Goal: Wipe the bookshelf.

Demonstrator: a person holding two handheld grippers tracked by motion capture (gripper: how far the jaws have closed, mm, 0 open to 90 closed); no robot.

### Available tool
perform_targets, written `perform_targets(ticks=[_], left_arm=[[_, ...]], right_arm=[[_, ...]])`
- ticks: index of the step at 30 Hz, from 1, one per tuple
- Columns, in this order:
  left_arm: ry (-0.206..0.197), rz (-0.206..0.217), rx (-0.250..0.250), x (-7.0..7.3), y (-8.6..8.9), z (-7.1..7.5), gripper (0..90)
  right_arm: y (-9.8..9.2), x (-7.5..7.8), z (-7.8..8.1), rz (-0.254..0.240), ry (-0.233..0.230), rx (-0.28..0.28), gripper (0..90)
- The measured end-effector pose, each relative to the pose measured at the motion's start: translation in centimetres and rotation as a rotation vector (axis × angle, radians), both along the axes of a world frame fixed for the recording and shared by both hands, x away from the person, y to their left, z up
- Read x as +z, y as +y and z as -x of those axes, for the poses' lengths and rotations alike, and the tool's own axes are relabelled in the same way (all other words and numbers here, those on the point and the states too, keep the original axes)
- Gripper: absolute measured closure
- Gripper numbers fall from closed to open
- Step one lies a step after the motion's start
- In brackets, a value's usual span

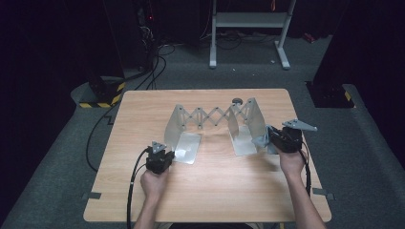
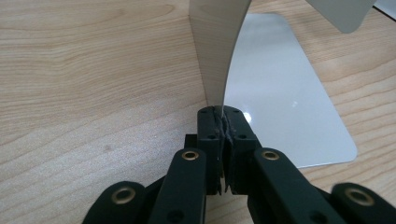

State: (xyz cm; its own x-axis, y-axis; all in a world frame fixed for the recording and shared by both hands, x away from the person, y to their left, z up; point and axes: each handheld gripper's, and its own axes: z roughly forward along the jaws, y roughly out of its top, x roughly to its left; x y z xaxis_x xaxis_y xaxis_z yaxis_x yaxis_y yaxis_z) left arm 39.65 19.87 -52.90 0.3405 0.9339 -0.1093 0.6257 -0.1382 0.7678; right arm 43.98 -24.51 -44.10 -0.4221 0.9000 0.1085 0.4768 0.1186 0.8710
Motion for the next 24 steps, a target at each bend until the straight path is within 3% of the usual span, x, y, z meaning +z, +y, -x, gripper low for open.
perform_targets(ticks=[15,19,24], left_arm=[[-0.004,-0.007,-0.012,0.0,-0.1,0.0,85.8],[-0.004,-0.008,-0.013,0.0,-0.1,0.0,85.8],[-0.003,-0.006,-0.012,0.0,-0.1,0.0,85.7]], right_arm=[[0.5,3.8,0.6,0.007,-0.091,0.026,79.7],[0.9,4.0,0.3,0.009,-0.093,0.032,79.8],[1.2,3.2,-0.3,-0.007,-0.078,0.032,79.9]])
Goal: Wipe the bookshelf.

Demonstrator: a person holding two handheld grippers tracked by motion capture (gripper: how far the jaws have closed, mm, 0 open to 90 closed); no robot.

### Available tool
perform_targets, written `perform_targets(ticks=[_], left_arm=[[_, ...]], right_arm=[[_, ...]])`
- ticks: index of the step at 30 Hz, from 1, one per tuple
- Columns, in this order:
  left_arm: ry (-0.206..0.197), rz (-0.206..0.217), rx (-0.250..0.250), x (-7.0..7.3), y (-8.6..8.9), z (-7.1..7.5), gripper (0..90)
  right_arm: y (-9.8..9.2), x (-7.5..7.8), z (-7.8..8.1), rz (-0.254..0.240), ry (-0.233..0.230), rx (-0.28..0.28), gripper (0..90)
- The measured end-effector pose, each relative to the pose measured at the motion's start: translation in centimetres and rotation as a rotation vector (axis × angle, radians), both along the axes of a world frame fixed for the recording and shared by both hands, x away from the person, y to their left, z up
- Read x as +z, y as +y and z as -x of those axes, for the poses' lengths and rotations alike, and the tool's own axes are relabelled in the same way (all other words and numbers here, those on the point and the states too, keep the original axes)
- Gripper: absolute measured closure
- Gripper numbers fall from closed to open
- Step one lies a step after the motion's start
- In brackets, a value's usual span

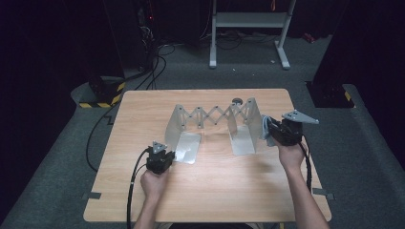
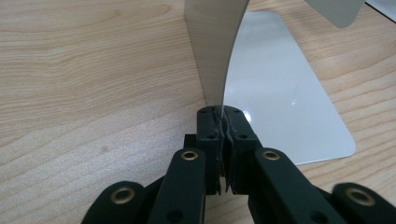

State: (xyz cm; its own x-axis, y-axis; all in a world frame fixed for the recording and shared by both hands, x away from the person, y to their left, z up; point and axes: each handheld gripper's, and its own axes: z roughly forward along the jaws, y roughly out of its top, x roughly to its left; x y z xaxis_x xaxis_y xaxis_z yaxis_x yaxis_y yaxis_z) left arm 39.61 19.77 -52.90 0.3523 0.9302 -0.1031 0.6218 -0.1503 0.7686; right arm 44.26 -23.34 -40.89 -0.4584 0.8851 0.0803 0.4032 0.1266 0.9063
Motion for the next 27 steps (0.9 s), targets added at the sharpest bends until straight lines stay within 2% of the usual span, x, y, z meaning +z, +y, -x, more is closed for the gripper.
perform_targets(ticks=[8,14,18,22,27], left_arm=[[-0.001,-0.001,-0.002,0.0,0.0,0.0,85.7],[0.000,-0.001,-0.003,0.0,0.0,0.0,85.6],[0.001,0.002,-0.003,0.0,0.0,0.0,85.6],[0.001,0.002,-0.003,0.0,0.0,0.0,85.6],[0.000,0.000,-0.004,0.0,0.0,0.0,85.5]], right_arm=[[0.2,-0.7,0.0,-0.033,-0.004,0.003,79.9],[0.3,-0.9,0.0,-0.031,0.006,-0.005,80.1],[0.4,-2.2,-0.6,0.003,0.058,-0.013,80.2],[0.4,-3.7,-1.0,-0.016,0.098,-0.019,80.2],[0.5,-5.3,-1.7,-0.002,0.143,-0.025,80.2]])
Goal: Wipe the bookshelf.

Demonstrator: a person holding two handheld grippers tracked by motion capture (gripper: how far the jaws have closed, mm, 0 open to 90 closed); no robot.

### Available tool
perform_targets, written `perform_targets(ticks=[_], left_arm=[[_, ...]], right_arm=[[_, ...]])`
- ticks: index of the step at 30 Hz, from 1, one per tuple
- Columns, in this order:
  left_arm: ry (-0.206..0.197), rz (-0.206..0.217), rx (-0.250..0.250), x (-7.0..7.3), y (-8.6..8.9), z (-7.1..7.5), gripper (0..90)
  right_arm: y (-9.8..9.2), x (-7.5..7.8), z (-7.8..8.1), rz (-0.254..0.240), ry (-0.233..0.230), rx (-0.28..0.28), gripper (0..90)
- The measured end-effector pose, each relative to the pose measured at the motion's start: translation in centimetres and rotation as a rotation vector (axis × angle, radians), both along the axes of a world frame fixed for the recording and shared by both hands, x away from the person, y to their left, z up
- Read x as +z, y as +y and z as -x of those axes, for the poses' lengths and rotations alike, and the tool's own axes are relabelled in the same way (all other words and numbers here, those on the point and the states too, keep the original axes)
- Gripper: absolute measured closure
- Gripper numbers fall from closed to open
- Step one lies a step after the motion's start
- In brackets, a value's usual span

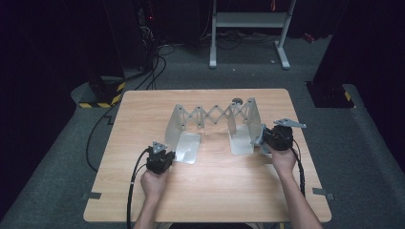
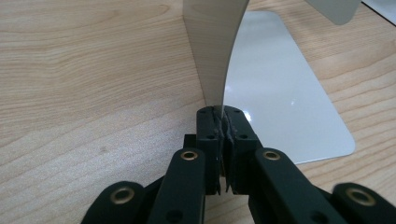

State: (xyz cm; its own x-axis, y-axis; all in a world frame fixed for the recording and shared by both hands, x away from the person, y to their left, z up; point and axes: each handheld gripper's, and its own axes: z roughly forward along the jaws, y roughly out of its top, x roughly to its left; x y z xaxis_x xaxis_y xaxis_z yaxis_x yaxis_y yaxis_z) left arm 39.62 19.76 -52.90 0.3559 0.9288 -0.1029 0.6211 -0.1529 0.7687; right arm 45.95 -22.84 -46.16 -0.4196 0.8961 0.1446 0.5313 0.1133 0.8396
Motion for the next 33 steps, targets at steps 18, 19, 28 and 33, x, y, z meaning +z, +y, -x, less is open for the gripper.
perform_targets(ticks=[18,19,28,33], left_arm=[[0.000,-0.001,-0.005,0.0,0.0,0.0,84.6],[0.000,-0.001,-0.005,0.0,0.0,0.0,84.6],[0.000,-0.001,-0.005,0.0,0.0,0.0,84.6],[0.001,0.001,-0.005,0.0,0.0,0.0,84.6]], right_arm=[[1.1,-5.5,0.4,0.049,0.131,0.033,80.2],[1.1,-5.6,0.3,0.049,0.135,0.033,80.2],[0.9,-2.8,0.4,0.009,0.080,0.029,80.3],[0.8,0.1,0.3,-0.003,0.016,0.031,80.3]])
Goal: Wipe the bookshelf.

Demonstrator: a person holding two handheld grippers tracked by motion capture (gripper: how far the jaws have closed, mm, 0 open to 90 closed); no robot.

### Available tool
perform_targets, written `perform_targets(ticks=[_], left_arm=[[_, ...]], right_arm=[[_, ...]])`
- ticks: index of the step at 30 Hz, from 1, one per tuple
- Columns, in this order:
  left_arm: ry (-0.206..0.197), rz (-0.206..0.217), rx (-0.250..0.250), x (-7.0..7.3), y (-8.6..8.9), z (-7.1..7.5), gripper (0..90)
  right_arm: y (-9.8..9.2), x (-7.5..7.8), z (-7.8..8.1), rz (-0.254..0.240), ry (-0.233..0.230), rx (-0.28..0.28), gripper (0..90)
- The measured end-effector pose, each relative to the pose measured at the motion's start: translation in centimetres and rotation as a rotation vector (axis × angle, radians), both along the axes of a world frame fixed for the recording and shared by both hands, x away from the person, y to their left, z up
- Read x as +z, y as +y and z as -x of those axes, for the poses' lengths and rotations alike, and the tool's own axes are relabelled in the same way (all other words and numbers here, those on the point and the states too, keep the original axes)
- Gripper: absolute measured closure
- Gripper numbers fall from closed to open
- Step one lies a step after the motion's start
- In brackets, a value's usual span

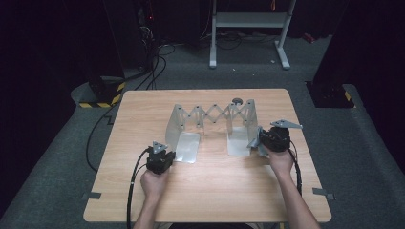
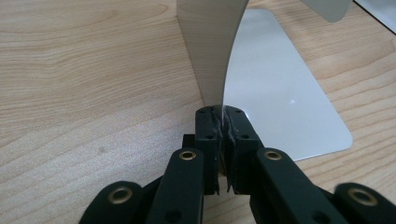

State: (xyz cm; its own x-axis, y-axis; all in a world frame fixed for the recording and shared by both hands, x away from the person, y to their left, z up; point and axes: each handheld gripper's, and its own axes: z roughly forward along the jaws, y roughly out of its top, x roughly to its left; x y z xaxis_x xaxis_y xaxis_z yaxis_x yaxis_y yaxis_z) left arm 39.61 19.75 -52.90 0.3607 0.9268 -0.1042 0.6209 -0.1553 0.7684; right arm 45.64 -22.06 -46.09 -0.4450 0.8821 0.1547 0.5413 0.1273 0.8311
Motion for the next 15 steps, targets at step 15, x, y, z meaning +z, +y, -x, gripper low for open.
perform_targets(ticks=[15], left_arm=[[0.000,-0.002,0.002,0.0,0.0,0.0,84.7]], right_arm=[[0.2,5.1,-1.0,0.014,-0.114,-0.004,80.1]])
